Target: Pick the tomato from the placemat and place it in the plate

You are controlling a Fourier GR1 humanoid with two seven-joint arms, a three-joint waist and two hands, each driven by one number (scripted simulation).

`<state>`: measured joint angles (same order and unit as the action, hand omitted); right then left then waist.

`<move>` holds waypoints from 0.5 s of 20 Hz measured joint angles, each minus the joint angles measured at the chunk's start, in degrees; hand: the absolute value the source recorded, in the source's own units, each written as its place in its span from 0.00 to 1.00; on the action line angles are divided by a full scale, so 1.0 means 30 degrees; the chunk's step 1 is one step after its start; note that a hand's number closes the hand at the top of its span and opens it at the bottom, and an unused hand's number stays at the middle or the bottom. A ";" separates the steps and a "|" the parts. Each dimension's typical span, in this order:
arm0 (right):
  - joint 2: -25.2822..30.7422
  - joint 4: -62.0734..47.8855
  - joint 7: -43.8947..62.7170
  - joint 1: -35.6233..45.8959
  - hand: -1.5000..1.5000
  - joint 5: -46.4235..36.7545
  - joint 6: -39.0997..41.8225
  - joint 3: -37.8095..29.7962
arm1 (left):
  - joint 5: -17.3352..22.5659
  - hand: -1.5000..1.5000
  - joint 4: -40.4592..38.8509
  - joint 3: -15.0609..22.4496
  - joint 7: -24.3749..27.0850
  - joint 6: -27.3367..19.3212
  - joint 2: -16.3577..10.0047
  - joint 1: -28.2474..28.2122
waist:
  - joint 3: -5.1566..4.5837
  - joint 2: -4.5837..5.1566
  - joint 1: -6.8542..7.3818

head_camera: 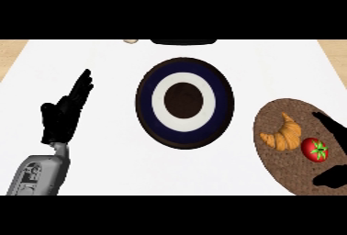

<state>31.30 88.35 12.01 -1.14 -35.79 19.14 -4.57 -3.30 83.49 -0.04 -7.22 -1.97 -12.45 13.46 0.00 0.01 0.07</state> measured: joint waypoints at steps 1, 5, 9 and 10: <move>-0.0114 -0.0430 -0.0317 0.0099 0.00 -0.0174 -0.0049 -0.0118 | -0.0087 0.50 -0.0049 -0.0042 0.0002 -0.0013 0.0110 0.0060 | 0.0004 0.0003 -0.0007; -0.0427 -0.1574 -0.0870 0.0632 0.00 -0.0828 0.0121 -0.0424 | -0.0555 0.50 -0.0767 -0.0206 0.0304 -0.0154 0.0495 0.0432 | 0.0001 0.0003 -0.0032; -0.0912 -0.2184 -0.1635 0.0729 1.00 -0.1634 -0.0598 -0.0562 | -0.0759 0.50 -0.0770 -0.0270 0.0579 -0.0101 0.0784 0.0226 | 0.0000 -0.0003 -0.0031; -0.0972 -0.2150 -0.1981 0.0508 1.00 -0.1863 -0.0980 -0.0594 | -0.0740 0.50 -0.0550 -0.0318 0.0423 -0.0058 0.0773 0.0213 | 0.0000 -0.0005 -0.0036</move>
<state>28.38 81.90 6.07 0.39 -41.38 16.20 -6.36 -5.52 81.84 -0.99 -5.95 -2.15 -10.13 14.10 0.00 -0.01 -0.04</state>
